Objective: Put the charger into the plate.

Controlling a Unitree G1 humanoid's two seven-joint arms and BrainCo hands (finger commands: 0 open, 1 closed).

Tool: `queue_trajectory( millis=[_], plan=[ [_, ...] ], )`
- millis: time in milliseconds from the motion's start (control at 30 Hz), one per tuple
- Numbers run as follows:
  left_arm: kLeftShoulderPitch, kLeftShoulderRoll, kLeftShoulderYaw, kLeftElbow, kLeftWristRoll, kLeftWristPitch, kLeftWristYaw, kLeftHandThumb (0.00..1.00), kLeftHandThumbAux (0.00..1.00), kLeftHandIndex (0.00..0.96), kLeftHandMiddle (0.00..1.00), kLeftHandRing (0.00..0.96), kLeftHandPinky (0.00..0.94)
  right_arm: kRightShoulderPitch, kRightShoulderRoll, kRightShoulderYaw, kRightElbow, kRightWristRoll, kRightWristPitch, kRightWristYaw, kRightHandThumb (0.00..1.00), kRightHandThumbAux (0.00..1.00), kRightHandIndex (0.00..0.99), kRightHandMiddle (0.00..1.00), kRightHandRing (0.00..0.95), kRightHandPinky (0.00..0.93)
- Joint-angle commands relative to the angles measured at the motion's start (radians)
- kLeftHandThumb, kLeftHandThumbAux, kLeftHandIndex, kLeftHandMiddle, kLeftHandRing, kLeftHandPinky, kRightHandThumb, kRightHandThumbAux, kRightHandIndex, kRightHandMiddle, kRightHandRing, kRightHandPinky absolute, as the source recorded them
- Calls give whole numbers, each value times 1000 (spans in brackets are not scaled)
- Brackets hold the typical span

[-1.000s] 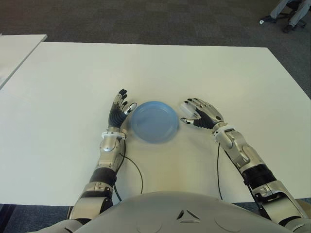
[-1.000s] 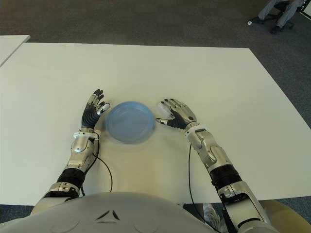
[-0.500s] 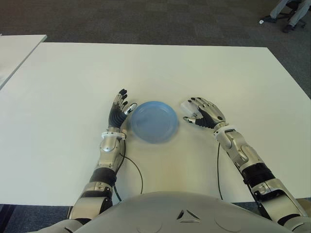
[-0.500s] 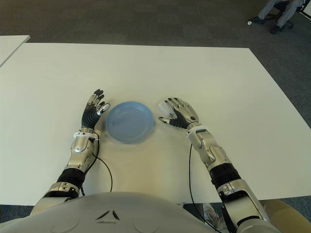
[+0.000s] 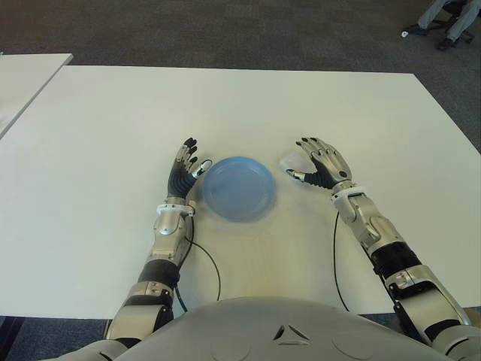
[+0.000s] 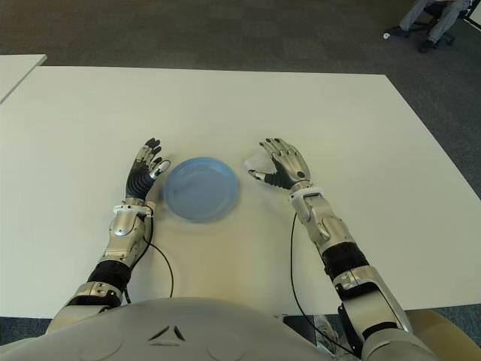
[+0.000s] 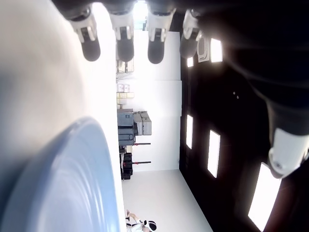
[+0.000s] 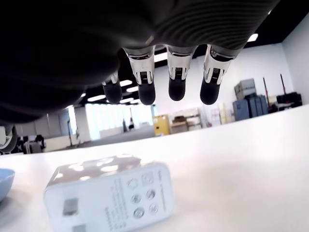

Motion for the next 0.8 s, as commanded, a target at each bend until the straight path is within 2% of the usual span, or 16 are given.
queue_trajectory(
  millis=[33, 533, 800],
  plan=[
    [42, 4, 6, 56, 2, 35, 4, 0, 562, 6, 88, 79, 74, -29, 7, 11, 35, -10, -11, -54, 334, 240, 0, 0, 0, 34],
    [38, 8, 7, 67, 2, 30, 3, 0, 575, 2, 89, 82, 74, -60, 7, 16, 67, 0, -14, -96, 354, 246, 0, 0, 0, 49],
    [37, 6, 6, 68, 7, 32, 13, 0, 578, 3, 91, 86, 83, -74, 21, 13, 78, 6, 1, -105, 342, 227, 0, 0, 0, 14]
  ],
)
